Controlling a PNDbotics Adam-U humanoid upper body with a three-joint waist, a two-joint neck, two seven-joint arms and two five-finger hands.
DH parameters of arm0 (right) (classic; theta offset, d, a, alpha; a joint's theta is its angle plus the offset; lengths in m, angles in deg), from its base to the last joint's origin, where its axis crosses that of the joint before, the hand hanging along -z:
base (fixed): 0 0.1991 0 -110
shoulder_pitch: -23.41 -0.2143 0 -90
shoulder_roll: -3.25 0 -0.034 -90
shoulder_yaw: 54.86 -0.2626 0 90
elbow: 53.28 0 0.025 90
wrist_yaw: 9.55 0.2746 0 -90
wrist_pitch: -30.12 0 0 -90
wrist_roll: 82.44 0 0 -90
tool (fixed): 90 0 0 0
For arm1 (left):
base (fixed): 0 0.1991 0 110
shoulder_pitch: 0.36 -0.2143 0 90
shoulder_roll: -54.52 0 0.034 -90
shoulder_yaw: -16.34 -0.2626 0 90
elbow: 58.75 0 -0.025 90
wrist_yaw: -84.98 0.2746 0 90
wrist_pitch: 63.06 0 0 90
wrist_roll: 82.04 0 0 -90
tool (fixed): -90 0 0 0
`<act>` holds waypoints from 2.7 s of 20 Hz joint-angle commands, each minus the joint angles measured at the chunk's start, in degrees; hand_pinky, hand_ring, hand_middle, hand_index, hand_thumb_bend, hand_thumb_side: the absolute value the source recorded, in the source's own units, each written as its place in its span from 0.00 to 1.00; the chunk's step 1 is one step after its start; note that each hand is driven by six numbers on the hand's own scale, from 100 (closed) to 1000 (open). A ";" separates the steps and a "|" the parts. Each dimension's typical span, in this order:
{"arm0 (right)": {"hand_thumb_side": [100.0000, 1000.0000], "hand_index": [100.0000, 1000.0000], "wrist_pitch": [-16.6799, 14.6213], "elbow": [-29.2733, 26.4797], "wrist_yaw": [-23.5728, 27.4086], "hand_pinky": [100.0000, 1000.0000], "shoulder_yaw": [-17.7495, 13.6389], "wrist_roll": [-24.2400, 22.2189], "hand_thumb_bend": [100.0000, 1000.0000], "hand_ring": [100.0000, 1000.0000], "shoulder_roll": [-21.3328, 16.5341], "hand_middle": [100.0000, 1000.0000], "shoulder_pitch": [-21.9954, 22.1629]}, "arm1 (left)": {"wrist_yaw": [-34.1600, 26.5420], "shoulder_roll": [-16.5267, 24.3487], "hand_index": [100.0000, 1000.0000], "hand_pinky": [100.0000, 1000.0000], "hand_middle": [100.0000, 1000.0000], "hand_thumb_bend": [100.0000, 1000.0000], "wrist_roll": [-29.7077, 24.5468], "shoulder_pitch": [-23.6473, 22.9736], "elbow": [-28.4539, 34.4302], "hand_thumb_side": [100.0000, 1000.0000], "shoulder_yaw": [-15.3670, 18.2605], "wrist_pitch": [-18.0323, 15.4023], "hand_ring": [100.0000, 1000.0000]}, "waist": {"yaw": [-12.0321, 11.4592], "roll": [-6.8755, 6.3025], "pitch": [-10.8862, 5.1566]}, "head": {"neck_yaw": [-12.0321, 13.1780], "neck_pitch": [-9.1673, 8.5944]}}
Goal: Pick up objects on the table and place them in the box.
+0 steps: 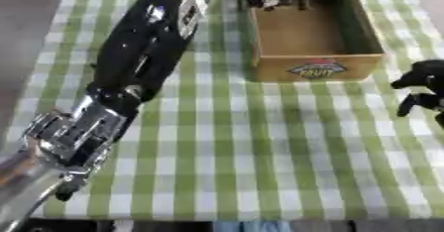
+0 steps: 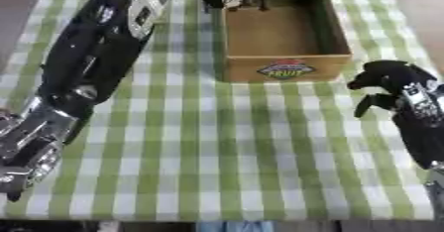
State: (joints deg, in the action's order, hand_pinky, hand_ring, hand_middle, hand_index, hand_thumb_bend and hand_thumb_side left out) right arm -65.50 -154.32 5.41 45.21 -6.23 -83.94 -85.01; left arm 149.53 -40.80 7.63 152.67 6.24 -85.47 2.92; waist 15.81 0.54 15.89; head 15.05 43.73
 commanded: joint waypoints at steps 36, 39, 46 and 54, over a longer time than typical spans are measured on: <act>0.70 0.71 0.20 0.04 0.34 0.33 0.84 -1.52 0.00 0.64 0.04 0.56 -2.34 | 12.65 0.22 0.54 0.55 0.31 0.35 2.89 3.47 1.87 0.00 -0.14 -7.82 0.36 | 2.28 -0.50 -0.97 | 1.20 -0.62; 0.70 0.71 0.24 0.00 0.47 0.33 1.12 -1.79 0.00 0.64 0.32 0.56 -2.83 | 11.11 -0.41 0.55 0.55 0.33 0.32 5.89 2.90 2.42 0.00 0.40 -8.34 0.37 | 2.91 -0.44 -0.68 | 1.72 -0.84; 0.70 0.71 0.38 -0.07 0.51 0.33 1.53 -2.29 0.00 0.64 0.85 0.56 -3.72 | 11.23 -1.04 0.58 0.57 0.38 0.24 13.30 1.44 -1.51 0.00 1.26 -11.18 0.42 | 4.19 -0.50 0.25 | 2.53 -1.54; 0.71 0.71 0.46 -0.03 0.30 0.33 1.84 -2.64 0.00 0.64 1.27 0.56 -4.37 | 14.88 -1.54 0.59 0.57 0.40 0.18 21.97 0.16 -7.21 0.00 2.13 -13.58 0.44 | 5.30 -0.83 1.16 | 3.16 -2.33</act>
State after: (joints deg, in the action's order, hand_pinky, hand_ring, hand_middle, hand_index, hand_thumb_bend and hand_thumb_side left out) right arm -64.87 -153.64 5.60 47.21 -8.59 -82.24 -88.63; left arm 163.75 -42.45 28.11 151.67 -1.11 -83.98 -10.49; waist 20.94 -0.52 18.07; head 17.99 42.11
